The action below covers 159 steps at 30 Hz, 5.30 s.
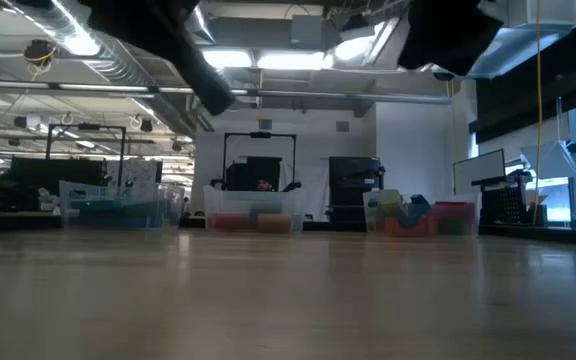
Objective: Sort blocks by size
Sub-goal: Put the blue rectangular block into the left transparent bin, then return to Home Position
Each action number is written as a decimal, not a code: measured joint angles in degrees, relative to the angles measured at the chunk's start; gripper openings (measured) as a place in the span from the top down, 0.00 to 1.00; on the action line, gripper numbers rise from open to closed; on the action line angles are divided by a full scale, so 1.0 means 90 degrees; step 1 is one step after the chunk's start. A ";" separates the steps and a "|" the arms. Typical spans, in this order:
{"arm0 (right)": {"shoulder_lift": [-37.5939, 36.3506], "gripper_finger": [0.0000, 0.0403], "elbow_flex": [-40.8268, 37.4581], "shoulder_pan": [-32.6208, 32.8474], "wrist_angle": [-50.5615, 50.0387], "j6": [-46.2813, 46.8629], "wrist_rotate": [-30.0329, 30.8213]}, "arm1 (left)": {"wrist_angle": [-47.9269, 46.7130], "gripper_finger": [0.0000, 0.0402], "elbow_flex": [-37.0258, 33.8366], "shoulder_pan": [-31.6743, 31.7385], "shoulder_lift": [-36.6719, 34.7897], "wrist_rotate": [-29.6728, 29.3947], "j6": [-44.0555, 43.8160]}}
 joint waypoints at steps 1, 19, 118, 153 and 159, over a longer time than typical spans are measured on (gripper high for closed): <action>0.0000 0.41 0.0000 0.0005 -0.0098 0.0035 0.0091 | -0.0262 0.88 0.0000 0.0070 -0.0140 -0.0132 -0.0201; 0.0012 0.36 -0.0572 0.0000 -0.0324 0.0409 0.0752 | -0.3545 0.86 -0.0063 0.3434 -0.1294 -0.2316 -0.2720; -0.7525 0.92 -0.7087 -0.1634 0.4461 -0.2988 0.0562 | 0.4852 0.94 -0.4747 0.2347 -0.4224 0.1907 -0.0384; -0.9807 0.92 -0.7769 -0.1630 0.3417 -0.3460 0.0276 | 0.2993 0.94 -0.6200 0.2435 -0.8771 0.1910 -0.0545; -1.0759 0.92 -0.7769 -0.1632 0.2671 -0.3430 0.0235 | 0.2988 0.94 -0.6200 0.2439 -0.8762 0.1926 -0.0547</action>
